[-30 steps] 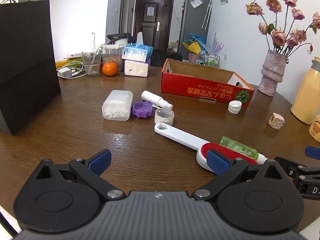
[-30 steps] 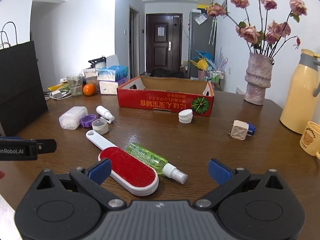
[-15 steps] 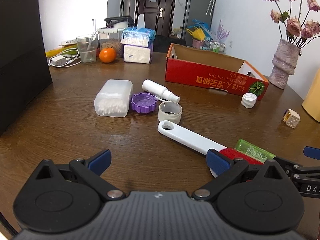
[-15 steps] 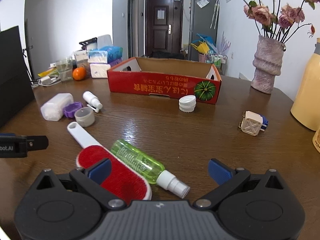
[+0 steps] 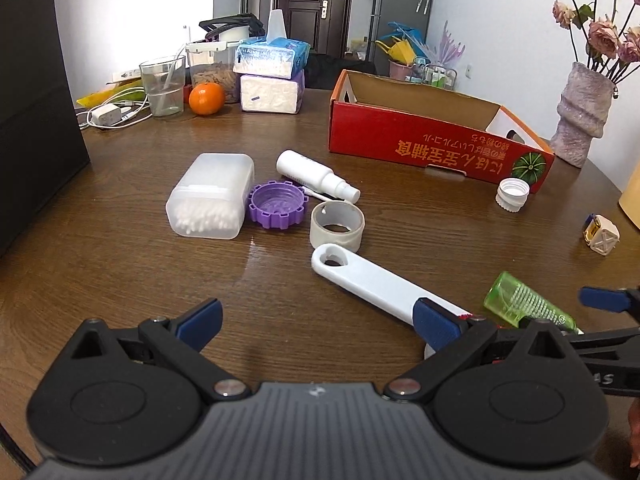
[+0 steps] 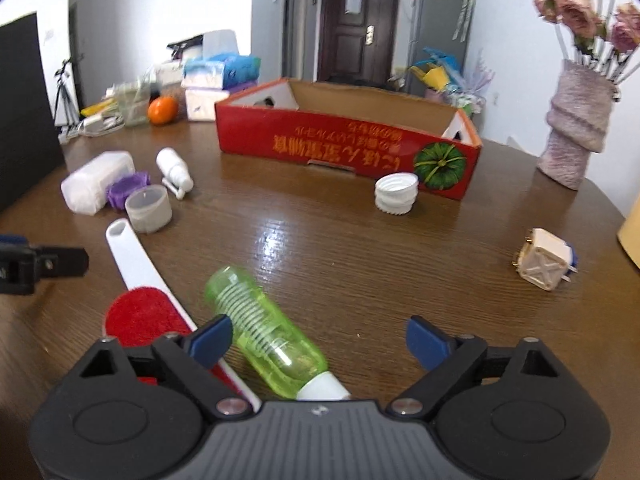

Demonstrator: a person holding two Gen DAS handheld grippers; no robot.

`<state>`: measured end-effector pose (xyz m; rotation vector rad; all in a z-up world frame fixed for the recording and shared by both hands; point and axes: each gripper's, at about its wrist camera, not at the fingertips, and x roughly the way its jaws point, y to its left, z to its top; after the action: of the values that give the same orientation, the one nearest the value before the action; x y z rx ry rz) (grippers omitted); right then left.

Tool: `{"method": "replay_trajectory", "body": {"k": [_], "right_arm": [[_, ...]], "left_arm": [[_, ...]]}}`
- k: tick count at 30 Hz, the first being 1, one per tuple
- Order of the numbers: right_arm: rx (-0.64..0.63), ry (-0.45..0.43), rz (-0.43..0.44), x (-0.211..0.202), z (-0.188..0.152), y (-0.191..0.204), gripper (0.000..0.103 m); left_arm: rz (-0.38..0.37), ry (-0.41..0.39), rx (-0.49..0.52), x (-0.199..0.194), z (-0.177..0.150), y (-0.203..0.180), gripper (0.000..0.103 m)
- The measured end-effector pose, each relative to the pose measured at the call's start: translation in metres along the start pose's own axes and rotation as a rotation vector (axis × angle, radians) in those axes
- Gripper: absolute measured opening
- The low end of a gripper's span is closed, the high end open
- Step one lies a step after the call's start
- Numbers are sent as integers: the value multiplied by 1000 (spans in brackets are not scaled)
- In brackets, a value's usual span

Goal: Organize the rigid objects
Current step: 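Grasp the green spray bottle with the right tool while the left tool approaches the lint brush, then close the left tool on the red lint brush head and lift it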

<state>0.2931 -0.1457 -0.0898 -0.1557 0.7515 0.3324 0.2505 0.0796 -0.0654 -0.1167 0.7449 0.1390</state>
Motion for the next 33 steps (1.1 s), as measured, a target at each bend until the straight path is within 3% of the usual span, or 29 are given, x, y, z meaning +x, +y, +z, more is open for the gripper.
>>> {"method": "replay_trajectory", "body": {"k": [2,5,8,9,21,33], "right_arm": [[-19,23,16,8,0,0,71],[7,23,69,13,-1,-7,59],[-15,-6,103,8,-6,-8,33],[-17,-13,100,6,-7,-8,31],[159,-149,145,-20,-23,-47,31],[131,-189,150,-34,-38,-66,30]], "left_arm": [[8,5,-2,1,1,-2,103],[18,14,1,1,1,-5,103],[23,16,15,-2,0,-13,103],[24,16,19,-3,0,-16,103],[35,55,33,-10,-7,-64,103],[115,105,-28,3,-14,-108,103]]}}
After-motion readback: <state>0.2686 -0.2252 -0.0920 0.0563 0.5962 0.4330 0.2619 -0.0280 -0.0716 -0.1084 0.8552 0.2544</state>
